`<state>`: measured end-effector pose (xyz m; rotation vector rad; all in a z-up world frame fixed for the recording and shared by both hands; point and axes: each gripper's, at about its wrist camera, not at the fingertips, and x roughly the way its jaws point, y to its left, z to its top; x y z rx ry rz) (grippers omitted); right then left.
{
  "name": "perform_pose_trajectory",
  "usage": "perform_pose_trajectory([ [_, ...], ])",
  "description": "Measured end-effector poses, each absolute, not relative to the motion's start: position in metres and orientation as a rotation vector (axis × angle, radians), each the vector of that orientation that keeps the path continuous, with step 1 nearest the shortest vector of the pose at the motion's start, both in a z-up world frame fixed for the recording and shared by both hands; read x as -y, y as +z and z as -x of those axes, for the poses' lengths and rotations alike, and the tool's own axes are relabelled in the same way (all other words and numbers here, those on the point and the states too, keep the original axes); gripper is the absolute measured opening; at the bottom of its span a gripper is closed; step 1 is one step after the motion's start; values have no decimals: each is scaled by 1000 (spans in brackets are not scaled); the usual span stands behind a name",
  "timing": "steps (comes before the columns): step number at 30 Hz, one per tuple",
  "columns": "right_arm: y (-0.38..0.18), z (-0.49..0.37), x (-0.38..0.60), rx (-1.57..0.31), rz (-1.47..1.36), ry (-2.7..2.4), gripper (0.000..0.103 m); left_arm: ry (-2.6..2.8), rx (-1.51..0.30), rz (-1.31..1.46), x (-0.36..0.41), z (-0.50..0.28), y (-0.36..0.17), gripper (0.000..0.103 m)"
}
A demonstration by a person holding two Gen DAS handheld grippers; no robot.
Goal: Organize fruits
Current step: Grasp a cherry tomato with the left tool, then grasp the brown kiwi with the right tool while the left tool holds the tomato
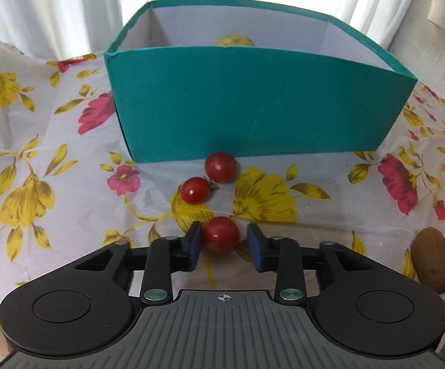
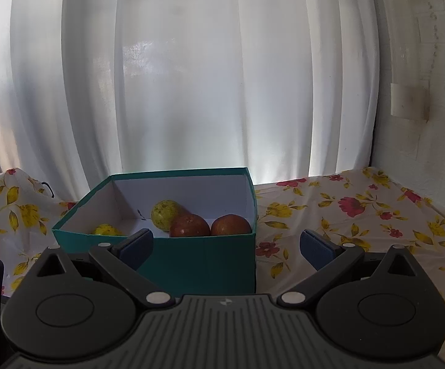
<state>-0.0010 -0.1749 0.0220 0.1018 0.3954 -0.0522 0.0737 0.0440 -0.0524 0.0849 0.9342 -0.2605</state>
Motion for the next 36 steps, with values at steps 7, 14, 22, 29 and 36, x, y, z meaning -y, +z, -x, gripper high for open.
perform_pose_trajectory([
  [7, 21, 0, 172, -406, -79, -56, 101, -266, -942, -54, -51, -75, -51, 27],
  [14, 2, 12, 176, -495, -61, -85, 101, -284, -886, -19, -50, -59, -18, 27],
  [22, -46, 37, 175, -677, -51, -80, 95, -312, -838, -22, -38, -34, 6, 28],
  [29, -70, 48, 175, -766, -67, -71, 78, -335, -843, -27, -29, -16, 8, 28],
  [36, -78, 47, 181, -796, -95, -58, 60, -337, -835, -39, -23, -7, 11, 28],
])
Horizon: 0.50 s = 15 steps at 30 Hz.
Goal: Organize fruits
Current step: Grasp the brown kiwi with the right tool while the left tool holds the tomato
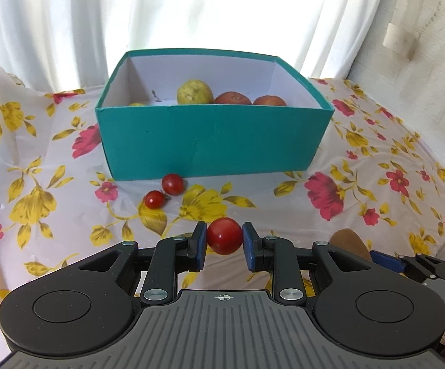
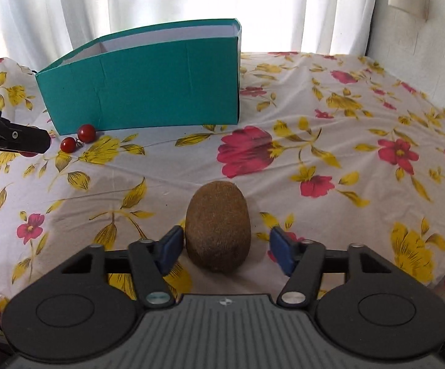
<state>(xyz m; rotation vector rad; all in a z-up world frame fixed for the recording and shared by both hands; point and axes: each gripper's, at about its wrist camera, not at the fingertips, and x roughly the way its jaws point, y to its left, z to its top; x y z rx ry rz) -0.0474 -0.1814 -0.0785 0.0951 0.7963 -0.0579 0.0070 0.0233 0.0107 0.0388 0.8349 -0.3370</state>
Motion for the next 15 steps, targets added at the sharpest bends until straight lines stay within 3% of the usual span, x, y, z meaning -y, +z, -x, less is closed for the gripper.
perform_pose_trajectory([
  [15, -82, 44, 176, -788, -98, -29, 44, -347, -842, -57, -20, -5, 11, 28],
])
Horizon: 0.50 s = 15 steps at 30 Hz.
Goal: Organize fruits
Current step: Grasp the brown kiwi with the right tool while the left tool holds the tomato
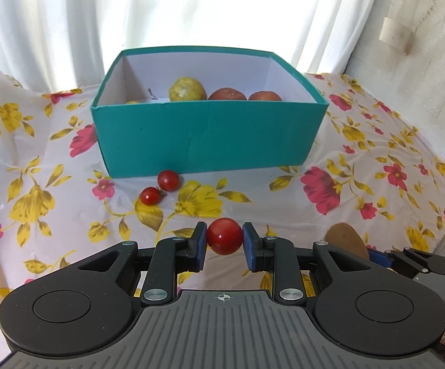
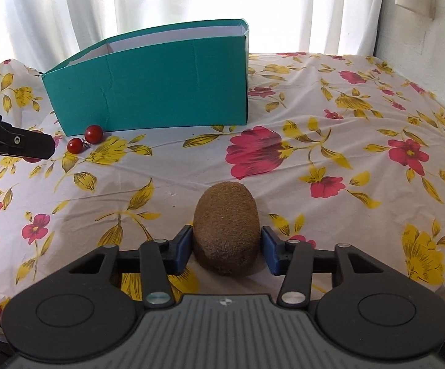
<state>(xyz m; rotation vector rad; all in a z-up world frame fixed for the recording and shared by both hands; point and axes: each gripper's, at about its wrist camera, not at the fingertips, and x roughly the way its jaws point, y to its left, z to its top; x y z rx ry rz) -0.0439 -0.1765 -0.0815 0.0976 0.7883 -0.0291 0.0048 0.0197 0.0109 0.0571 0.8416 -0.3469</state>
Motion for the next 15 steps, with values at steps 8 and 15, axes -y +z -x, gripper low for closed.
perform_pose_trajectory([
  [8, -71, 46, 183, -767, -137, -41, 43, -354, -825, -64, -18, -10, 17, 28],
  [15, -49, 43, 188, -718, -132, -46, 43, -354, -772, -93, -11, -25, 33, 28],
])
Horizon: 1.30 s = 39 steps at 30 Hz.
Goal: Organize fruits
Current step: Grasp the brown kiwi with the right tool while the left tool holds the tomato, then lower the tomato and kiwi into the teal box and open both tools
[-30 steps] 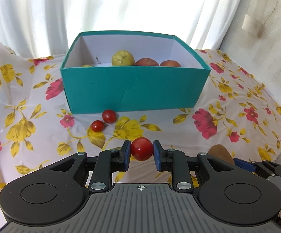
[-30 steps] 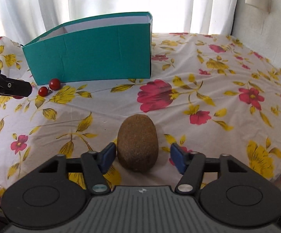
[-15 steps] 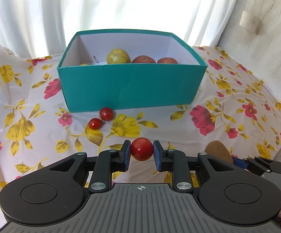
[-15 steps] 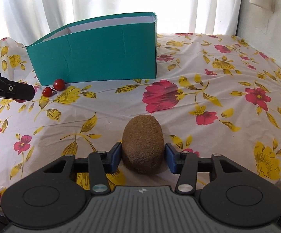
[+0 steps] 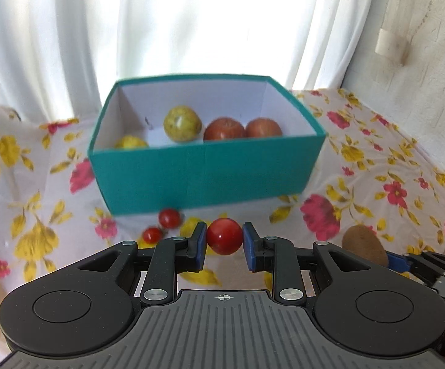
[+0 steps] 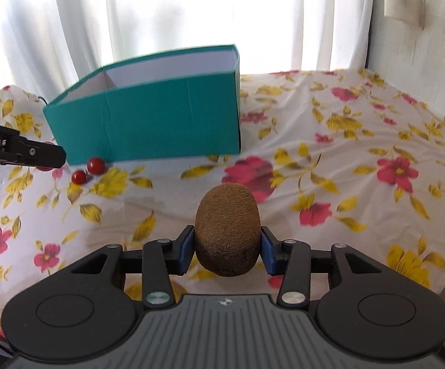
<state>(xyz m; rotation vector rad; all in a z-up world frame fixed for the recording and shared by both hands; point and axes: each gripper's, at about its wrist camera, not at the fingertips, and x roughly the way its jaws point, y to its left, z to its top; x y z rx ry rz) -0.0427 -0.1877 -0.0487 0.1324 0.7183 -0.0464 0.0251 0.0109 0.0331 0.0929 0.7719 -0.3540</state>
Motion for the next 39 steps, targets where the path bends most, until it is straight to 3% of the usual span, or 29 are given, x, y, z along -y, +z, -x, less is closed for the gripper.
perform_pose_trajectory([
  [14, -6, 0, 189, -628, -115, -52, 43, -267, -695, -126, -14, -114, 64, 28],
  [24, 15, -40, 183, -581, -86, -54, 43, -161, -808, -155, 6, -202, 11, 28],
  [32, 22, -63, 179, -561, -74, -55, 43, -186, -917, -161, 15, -226, -24, 28],
  [39, 23, -77, 179, -543, -72, -51, 43, -193, -932, -122, 13, -232, -23, 29],
])
